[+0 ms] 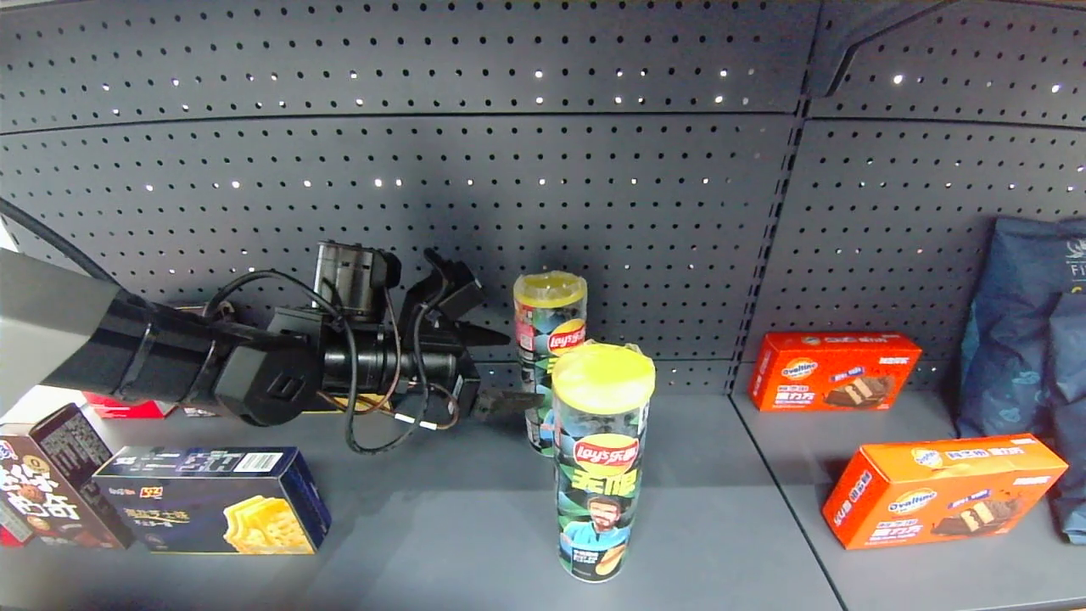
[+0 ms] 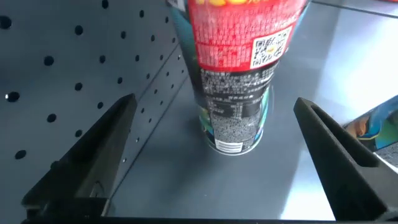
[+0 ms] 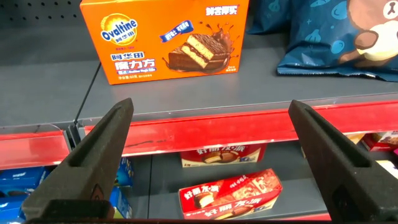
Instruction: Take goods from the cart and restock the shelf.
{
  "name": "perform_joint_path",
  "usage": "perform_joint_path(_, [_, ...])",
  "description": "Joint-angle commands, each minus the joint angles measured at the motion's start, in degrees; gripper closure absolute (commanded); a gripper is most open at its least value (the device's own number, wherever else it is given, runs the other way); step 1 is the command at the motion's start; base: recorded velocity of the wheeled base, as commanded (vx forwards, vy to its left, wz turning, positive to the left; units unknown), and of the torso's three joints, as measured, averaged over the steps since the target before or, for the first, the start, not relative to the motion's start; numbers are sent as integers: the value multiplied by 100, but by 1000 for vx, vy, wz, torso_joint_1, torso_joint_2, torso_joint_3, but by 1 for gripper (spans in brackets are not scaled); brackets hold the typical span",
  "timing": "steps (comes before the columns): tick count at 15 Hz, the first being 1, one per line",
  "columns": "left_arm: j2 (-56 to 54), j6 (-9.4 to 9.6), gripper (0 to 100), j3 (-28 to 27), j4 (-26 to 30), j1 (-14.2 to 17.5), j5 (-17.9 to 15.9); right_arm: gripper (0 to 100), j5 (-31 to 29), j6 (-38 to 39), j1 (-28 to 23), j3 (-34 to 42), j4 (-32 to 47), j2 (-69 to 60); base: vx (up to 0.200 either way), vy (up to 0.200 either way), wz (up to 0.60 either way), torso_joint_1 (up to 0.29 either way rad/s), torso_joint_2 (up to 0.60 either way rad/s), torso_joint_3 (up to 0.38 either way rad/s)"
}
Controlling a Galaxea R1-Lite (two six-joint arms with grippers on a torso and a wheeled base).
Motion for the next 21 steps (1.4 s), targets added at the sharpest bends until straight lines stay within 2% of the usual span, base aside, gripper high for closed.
perform_joint_path(1, [-9,-8,0,6,3,-6,65,0,11,2,1,0,-1,9,0,0,0,0,0,0])
perform_joint_path(4, [0,-17,0,6,-85,-6,127,0,11,2,1,0,-1,9,0,0,0,0,0,0])
perform_joint_path(7, [35,-17,0,6,-252,-6,346,0,2,2,-8,0,-1,9,0,0,0,0,0,0])
perform_joint_path(14, [35,-17,0,41,-270,20,470,0,2,-7,1,0,-1,9,0,0,0,0,0,0])
perform_joint_path(18, [44,-17,0,76,-463,64,716,0,2,2,1,0,-1,9,0,0,0,0,0,0])
perform_joint_path(21, [35,-17,0,137,-472,64,751,0,2,2,1,0,-1,9,0,0,0,0,0,0])
